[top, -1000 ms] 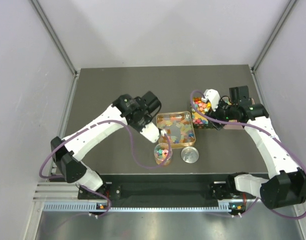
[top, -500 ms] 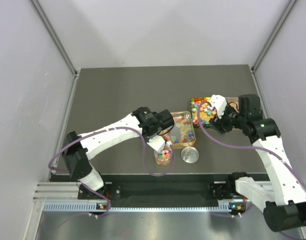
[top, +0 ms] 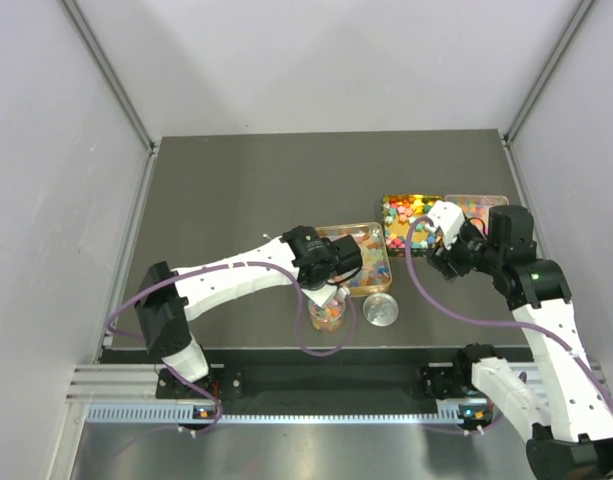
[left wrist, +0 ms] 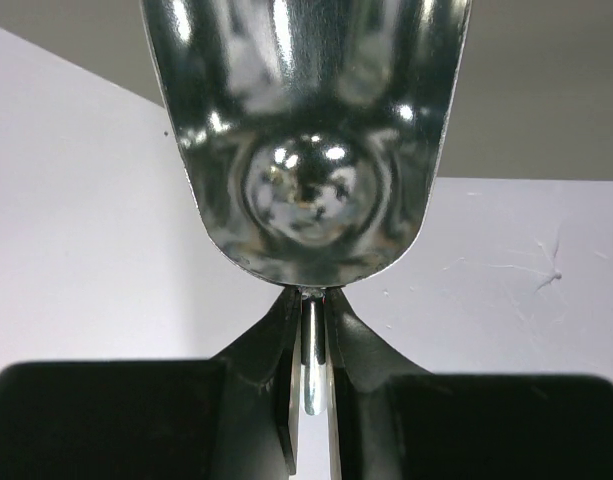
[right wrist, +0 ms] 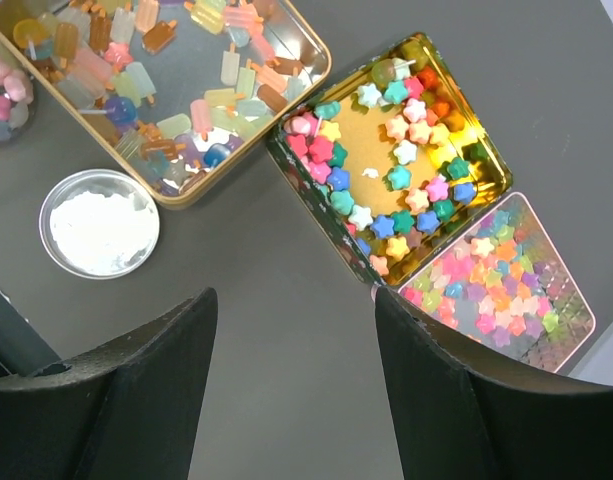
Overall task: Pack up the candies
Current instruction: Place the fake candies in the packing bottle.
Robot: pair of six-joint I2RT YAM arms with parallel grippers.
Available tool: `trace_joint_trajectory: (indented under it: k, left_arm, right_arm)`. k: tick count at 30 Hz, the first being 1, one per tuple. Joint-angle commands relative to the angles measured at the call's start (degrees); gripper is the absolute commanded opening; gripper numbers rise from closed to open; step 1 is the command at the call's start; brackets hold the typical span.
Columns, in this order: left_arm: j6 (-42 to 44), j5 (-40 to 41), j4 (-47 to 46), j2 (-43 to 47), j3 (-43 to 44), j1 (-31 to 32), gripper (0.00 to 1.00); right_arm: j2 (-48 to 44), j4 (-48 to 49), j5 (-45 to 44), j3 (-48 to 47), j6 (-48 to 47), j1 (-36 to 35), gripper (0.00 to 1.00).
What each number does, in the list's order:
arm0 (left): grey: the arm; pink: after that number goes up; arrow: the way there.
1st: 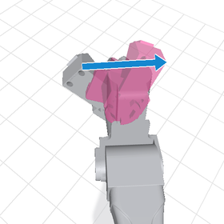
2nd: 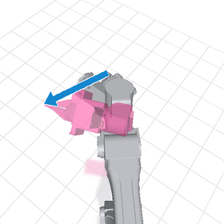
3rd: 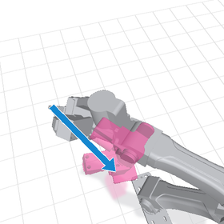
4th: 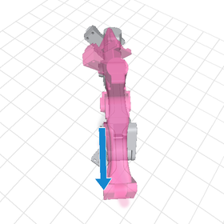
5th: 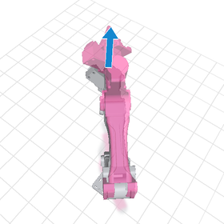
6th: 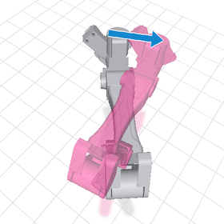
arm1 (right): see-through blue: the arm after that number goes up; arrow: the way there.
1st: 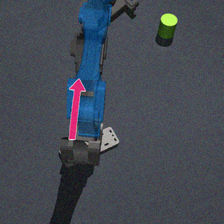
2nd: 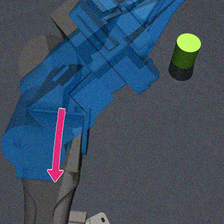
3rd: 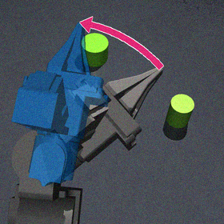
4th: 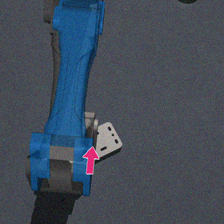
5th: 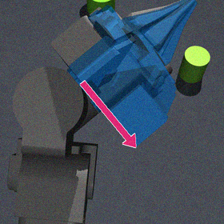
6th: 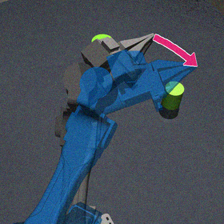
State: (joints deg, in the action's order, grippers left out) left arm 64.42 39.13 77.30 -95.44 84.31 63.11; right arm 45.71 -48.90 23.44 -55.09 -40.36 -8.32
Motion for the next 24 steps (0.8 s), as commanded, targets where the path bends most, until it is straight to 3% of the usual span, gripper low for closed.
trace_joint_trajectory:
  k: [1,4,12,19,24]
  left_arm:
    - [-0.17,4.28,9.01,0.08,2.7,0.35,0.0]
    - [-0.26,2.71,9.01,-1.15,6.73,-0.53,0.0]
    - [-2.73,-8.8,1.65,-19.93,38.98,-11.34,0.0]
    - [1.58,-16.28,-13.48,-29.62,42.34,-15.03,0.0]
    - [1.32,-20.93,-15.78,-33.4,46.55,-18.11,0.0]
  right_arm:
    - [-1.5,2.15,2.13,0.25,1.86,1.9,0.64]
    - [-1.24,1.71,1.52,-0.28,2.13,2.43,0.65]
    - [5.33,4.08,-1.2,-0.19,7.84,2.87,0.65]
    - [15.63,7.15,-4.28,-6.43,6.96,4.54,0.64]
    - [21.33,8.39,3.61,-13.35,12.82,7.26,0.64]
